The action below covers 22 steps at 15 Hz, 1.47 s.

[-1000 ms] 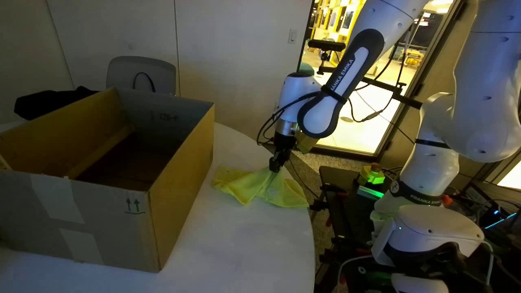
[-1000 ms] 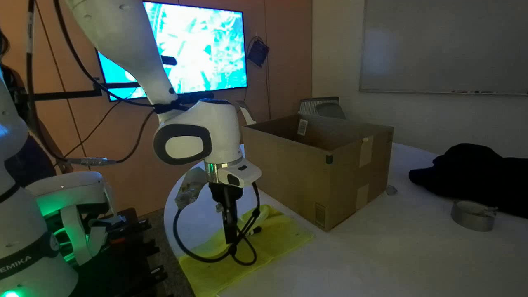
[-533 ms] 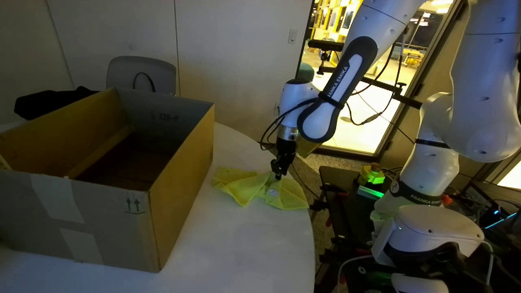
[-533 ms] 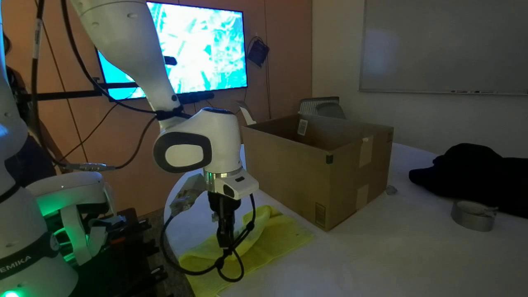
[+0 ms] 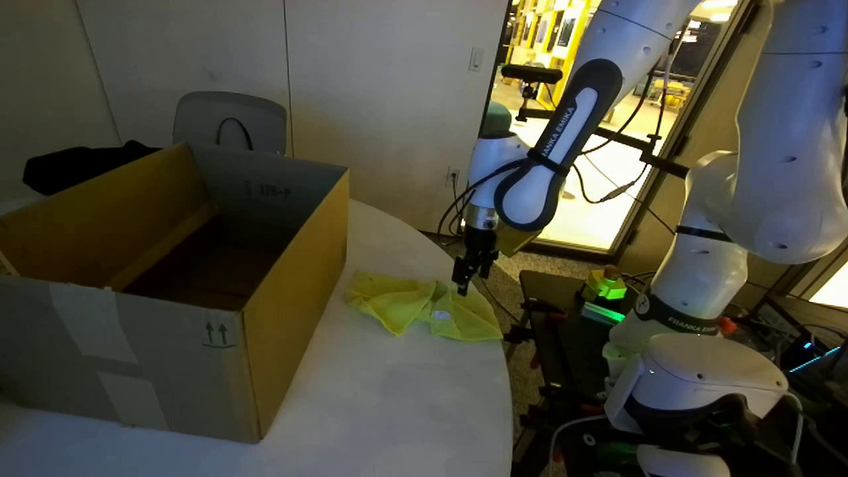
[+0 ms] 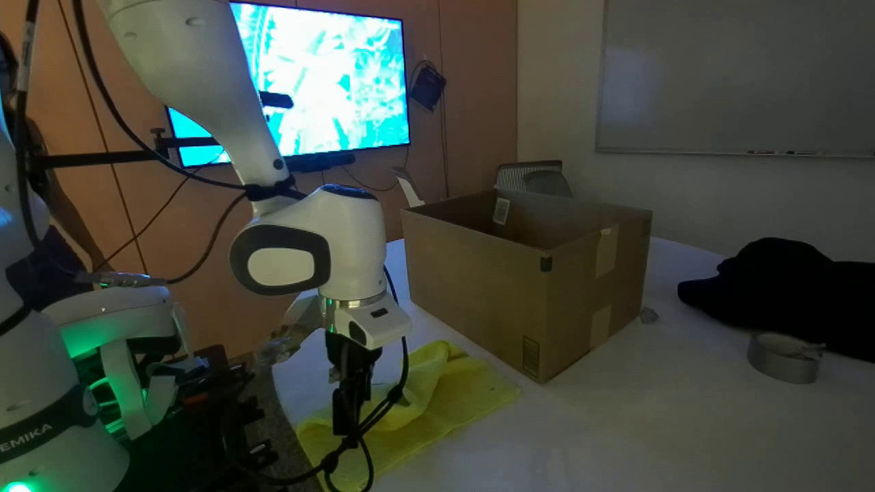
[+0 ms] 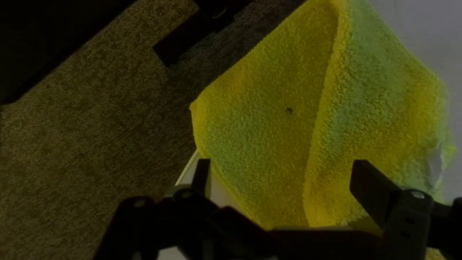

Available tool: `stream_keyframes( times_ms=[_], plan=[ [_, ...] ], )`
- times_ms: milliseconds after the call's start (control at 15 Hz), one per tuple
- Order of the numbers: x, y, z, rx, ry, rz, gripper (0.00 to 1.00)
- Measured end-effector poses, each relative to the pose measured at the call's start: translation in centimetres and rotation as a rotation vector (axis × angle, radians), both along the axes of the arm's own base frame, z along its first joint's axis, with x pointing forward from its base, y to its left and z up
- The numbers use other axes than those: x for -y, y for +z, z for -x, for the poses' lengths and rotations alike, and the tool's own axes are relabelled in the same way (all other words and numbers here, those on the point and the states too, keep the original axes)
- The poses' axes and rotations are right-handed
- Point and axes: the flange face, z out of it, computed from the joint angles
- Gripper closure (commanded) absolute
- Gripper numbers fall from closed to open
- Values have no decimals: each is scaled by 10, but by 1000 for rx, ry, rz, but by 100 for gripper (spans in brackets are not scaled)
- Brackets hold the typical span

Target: Put the marker on the cloth, fold it and then put it in the box

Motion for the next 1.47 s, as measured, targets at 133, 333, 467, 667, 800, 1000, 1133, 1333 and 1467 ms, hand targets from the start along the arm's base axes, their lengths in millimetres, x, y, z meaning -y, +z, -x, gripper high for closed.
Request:
stream_keyframes(
  times_ms=[133,333,467,667,800,1000,1133,1333,1467],
  plan=[
    [7,2,11,-9,-6,-18,0],
    [19,2,18,-24,17,-71,0],
    [22,-1,22,-30,68,-98,0],
    [19,-10,26,-41,175,-127,0],
    [13,-18,28,-54,255,-142,0],
    [1,-32,30,-81,374,-152,0],
    [-7,-43,31,-94,435,-143,0],
    [-12,-58,35,-103,493,-128,0],
    [-13,-66,37,-105,514,-121,19]
  ],
)
